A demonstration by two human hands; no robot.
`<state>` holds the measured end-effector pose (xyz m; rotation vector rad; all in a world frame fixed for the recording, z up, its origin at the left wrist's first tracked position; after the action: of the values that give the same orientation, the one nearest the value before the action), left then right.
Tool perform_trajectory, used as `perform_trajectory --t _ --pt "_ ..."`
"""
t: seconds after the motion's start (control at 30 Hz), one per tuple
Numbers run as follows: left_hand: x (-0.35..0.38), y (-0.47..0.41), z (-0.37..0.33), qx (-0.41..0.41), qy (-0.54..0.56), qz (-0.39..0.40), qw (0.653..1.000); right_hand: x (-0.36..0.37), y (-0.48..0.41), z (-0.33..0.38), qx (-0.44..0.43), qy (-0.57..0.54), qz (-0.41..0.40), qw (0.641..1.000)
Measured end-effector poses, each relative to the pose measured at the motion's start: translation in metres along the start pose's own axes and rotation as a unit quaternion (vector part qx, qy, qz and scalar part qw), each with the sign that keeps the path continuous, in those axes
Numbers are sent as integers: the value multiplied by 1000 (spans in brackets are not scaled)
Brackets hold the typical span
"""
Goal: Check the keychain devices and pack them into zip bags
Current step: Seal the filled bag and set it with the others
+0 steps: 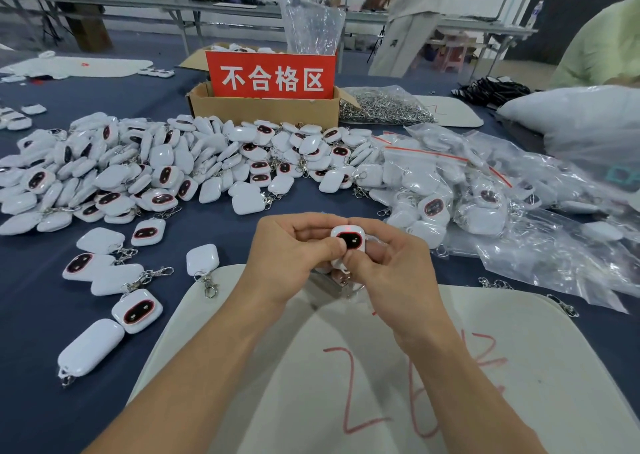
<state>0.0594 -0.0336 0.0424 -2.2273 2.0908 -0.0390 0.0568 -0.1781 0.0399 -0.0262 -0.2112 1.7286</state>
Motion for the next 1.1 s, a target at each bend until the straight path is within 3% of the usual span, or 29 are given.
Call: perform_trajectory --t 0.17,0.4,0.47,0.63,0.83,0.97,1.1 --pt "-3 3 -13 76 2 -32 997 -11 1 10 -37 -6 -48 998" --pt "-3 11 -17 126 -240 -86 959 -25 6 21 -86 63 -134 985" --pt "0 15 -21 141 -259 -88 951 -26 8 22 -90 79 -143 982" --pt "4 16 -24 166 -251 -45 953 -27 9 23 -91 94 -147 981" --pt "2 11 -16 124 -227 -39 965 -23 8 25 -111 135 -130 976" --pt "-6 5 -4 52 -126 -68 988 -5 6 19 -97 215 -61 970" --pt "-7 1 -3 21 -34 -60 997 -3 3 18 -82 178 -46 980"
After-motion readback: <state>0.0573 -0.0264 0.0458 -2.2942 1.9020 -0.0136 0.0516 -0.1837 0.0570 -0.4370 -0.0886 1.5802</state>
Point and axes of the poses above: each hand's wrist, its own y-axis away from the middle knuckle, its own x-axis out of the palm, z = x × y, the point moved 8 cm from there along -y, towards the middle knuckle, and after that the axes turned 7 degrees about -y, right-handed, at the moved point
